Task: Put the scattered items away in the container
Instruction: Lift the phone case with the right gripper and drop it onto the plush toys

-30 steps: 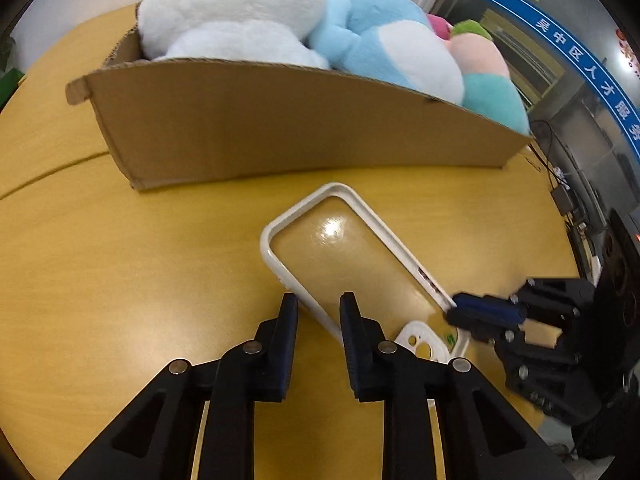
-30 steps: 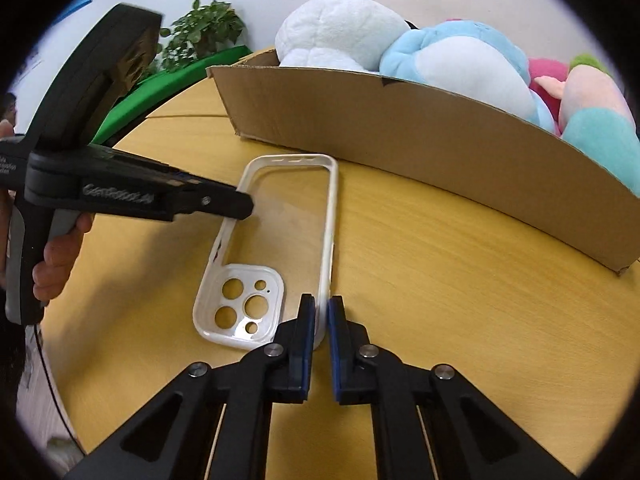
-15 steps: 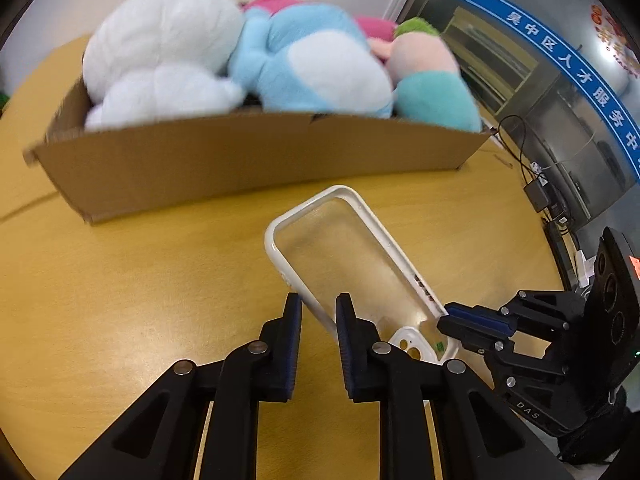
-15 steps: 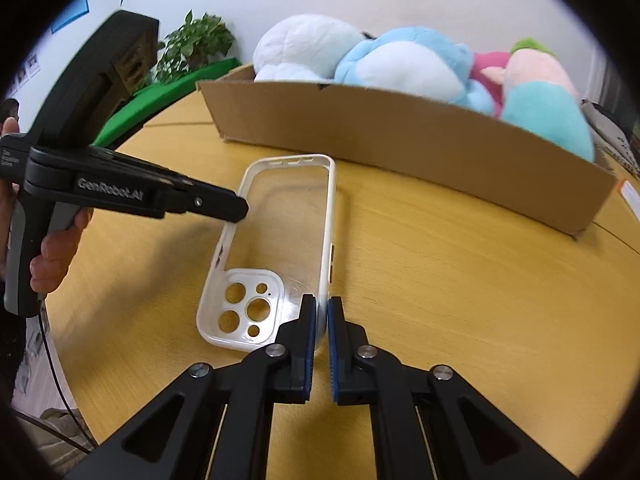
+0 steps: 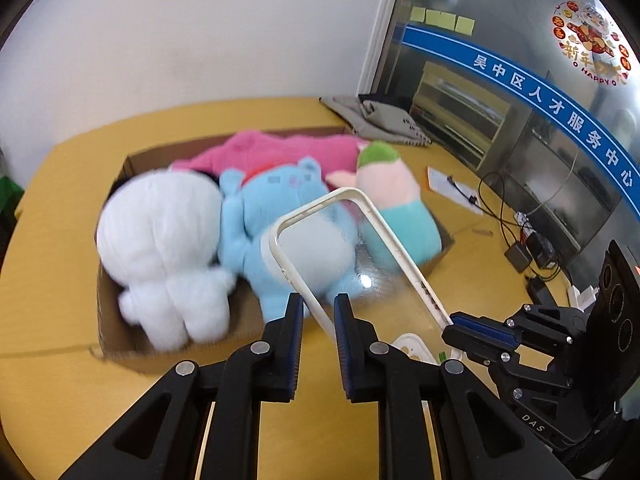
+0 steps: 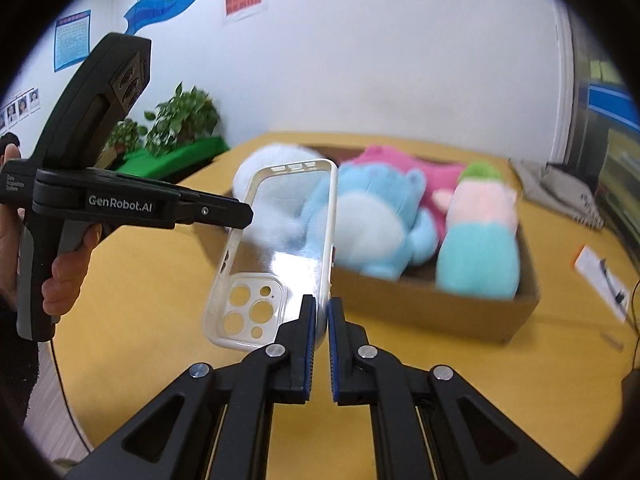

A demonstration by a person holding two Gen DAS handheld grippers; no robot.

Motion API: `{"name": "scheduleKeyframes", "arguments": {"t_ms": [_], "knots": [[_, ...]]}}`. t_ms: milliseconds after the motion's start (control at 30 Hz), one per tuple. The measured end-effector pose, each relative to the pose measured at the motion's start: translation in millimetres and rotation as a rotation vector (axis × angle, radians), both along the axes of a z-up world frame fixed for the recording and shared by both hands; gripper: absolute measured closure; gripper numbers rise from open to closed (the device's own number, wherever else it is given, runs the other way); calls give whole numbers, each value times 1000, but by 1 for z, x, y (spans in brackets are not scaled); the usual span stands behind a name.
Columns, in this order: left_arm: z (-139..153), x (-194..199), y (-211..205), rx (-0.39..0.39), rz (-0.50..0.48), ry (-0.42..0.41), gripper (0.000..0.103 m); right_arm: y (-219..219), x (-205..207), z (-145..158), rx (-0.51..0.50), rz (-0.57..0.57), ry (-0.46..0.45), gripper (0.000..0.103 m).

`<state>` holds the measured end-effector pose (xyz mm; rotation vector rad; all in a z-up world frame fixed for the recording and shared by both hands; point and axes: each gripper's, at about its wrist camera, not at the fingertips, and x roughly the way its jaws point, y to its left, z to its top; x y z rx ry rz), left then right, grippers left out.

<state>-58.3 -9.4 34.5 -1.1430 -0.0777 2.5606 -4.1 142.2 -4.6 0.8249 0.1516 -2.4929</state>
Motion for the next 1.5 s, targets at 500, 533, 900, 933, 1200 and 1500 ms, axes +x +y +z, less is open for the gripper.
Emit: {"name": "scheduleKeyframes", "arguments": {"t_ms": [500,533,900,933,1200,1500], "knots": [[67,-121,12,-29,-54,127,88,-2,-100,63,-57,-98,107,98],[68,-129,12,-32,-55,127,88,-1,-109,65,-58,-102,109,98],[20,-230,1,-35,-50,-4,89,-8,-202,44,-27,-128,22,98],[12,-236,0,-41,-49,-21,88,-9,-212,37,-28,-129,-1,98],[-45,-268,-5,-28,-44,-160,90,-18,-252,-18,-15,-131,-145,99],[-32,-258,-10,-15,-9,-116,40,-19,-244,-15,28,-123,-151,89]]}}
